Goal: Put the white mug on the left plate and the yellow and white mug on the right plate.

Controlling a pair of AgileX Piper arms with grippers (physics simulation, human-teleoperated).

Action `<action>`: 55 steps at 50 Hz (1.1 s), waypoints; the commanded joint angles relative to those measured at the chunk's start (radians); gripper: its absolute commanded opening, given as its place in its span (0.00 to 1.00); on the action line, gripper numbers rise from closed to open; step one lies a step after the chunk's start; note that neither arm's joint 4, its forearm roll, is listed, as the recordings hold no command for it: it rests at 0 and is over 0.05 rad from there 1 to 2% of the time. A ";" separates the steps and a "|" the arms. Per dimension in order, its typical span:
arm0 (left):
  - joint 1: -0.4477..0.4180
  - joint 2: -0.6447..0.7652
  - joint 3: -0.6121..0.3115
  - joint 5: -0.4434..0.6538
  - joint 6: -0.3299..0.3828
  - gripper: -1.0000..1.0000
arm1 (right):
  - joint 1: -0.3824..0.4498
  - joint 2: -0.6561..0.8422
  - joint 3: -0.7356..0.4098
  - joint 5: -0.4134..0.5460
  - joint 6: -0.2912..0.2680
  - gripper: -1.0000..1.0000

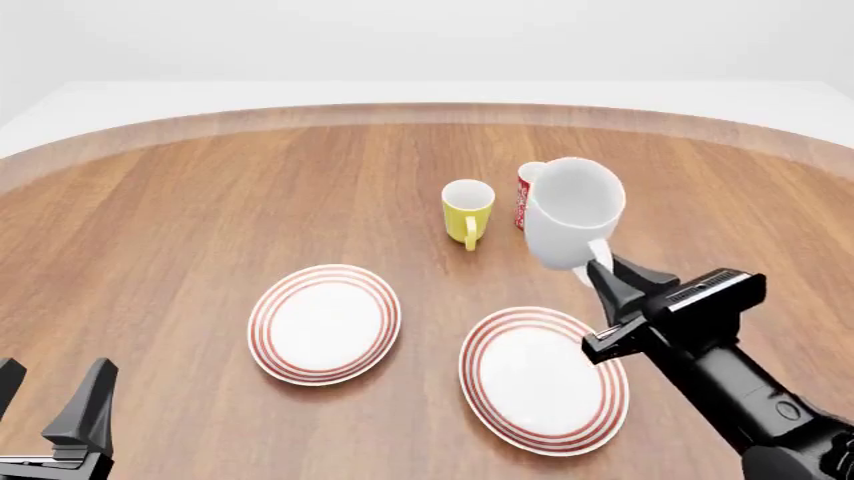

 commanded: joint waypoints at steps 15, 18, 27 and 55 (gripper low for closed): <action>0.000 0.000 0.000 0.000 0.000 1.00 | 0.171 0.092 -0.135 0.017 0.015 0.00; 0.000 0.000 0.000 0.000 0.000 1.00 | 0.188 0.101 -0.143 0.010 0.016 0.00; 0.000 0.000 0.000 0.000 0.000 1.00 | 0.224 0.132 -0.170 -0.006 0.014 0.00; 0.000 0.000 0.000 0.000 0.000 1.00 | 0.318 0.346 -0.321 -0.052 0.014 0.00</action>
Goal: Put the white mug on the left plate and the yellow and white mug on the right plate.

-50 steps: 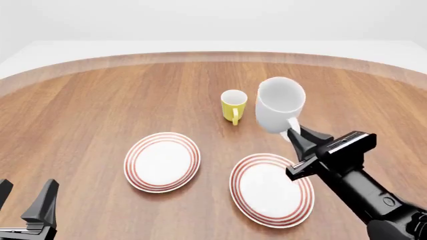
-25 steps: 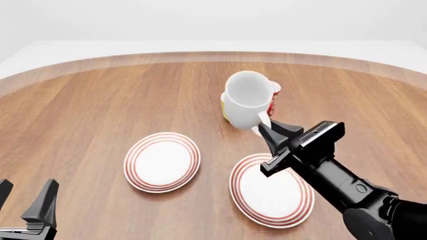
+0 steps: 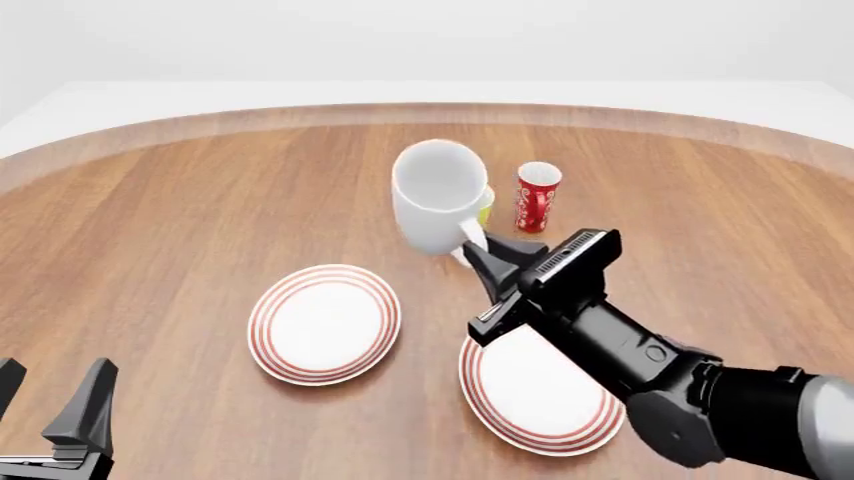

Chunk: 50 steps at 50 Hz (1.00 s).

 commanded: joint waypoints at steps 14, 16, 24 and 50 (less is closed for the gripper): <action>0.000 0.000 0.000 0.000 0.000 1.00 | 0.063 0.179 -0.112 -0.038 0.023 0.00; 0.000 0.000 0.000 0.000 0.000 1.00 | 0.067 0.198 -0.123 -0.041 0.026 0.00; 0.000 0.000 0.000 0.000 0.000 1.00 | 0.080 0.259 -0.161 -0.050 0.027 0.00; 0.000 0.000 0.000 0.000 0.000 1.00 | 0.130 0.391 -0.250 -0.047 0.047 0.00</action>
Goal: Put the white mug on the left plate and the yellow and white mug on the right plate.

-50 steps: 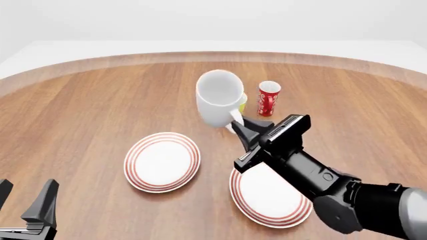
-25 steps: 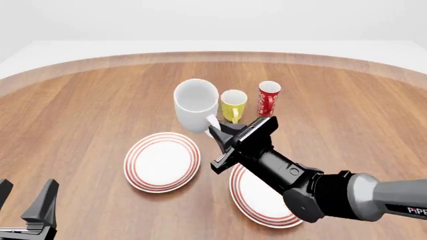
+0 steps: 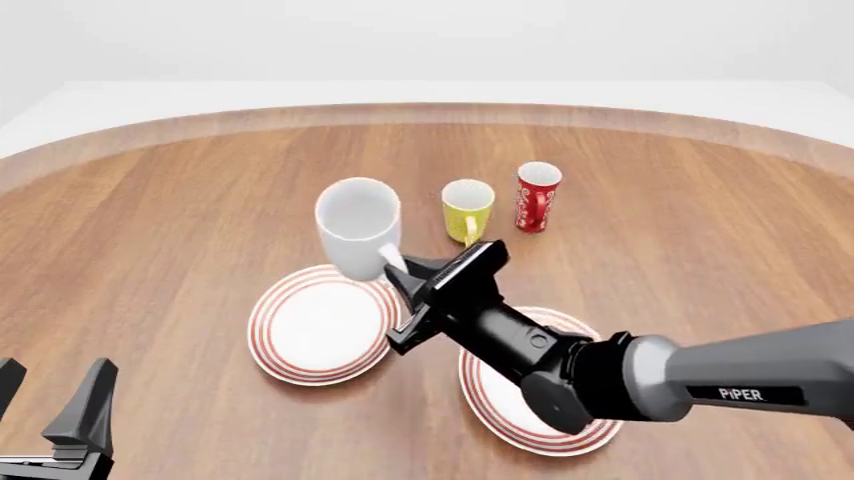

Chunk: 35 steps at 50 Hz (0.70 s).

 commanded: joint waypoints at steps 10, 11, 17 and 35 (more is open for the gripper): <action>0.000 0.000 0.000 0.000 0.000 1.00 | 0.039 0.085 -0.043 -0.012 0.033 0.00; 0.000 0.000 0.000 0.000 0.000 1.00 | 0.043 0.091 -0.044 -0.012 0.036 0.00; 0.000 0.000 0.000 0.000 0.000 1.00 | 0.054 0.119 -0.054 -0.014 0.045 0.00; 0.000 0.000 0.000 0.000 0.000 1.00 | 0.074 0.177 -0.071 -0.017 0.071 0.00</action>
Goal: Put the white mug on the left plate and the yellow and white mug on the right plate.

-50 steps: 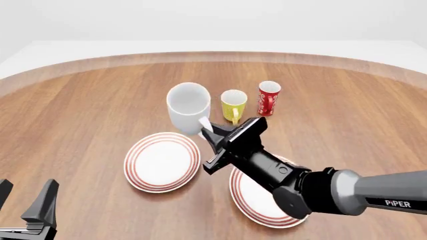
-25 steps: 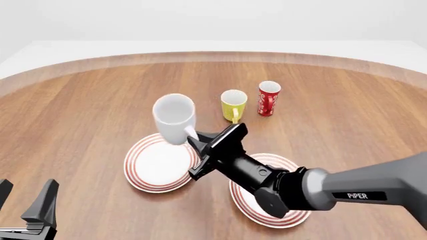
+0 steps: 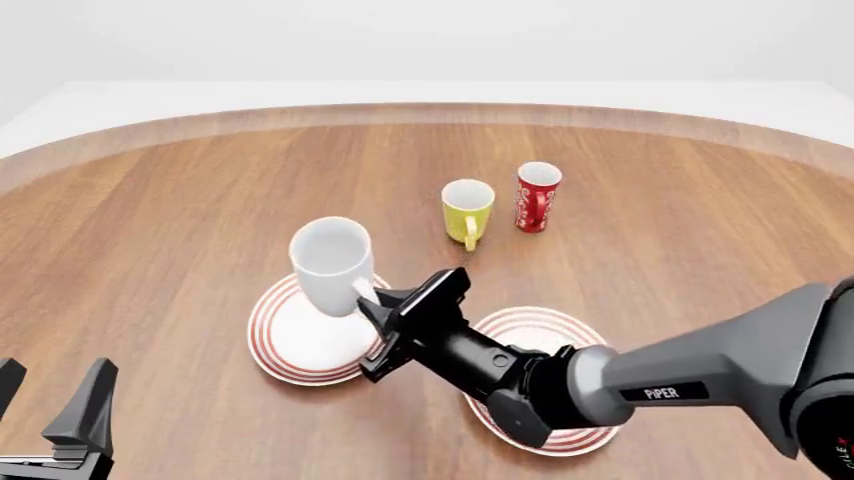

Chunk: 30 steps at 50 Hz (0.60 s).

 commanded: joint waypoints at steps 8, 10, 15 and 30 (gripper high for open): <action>0.000 0.000 0.000 0.000 0.000 1.00 | 0.018 0.055 -0.032 0.002 0.026 0.00; 0.000 0.000 0.000 0.000 0.000 1.00 | 0.019 0.068 -0.039 0.003 0.026 0.00; 0.000 0.000 0.000 0.000 0.000 1.00 | 0.021 0.079 -0.044 0.003 0.029 0.00; 0.000 0.000 0.000 0.000 0.000 1.00 | 0.029 0.119 -0.064 0.009 0.037 0.00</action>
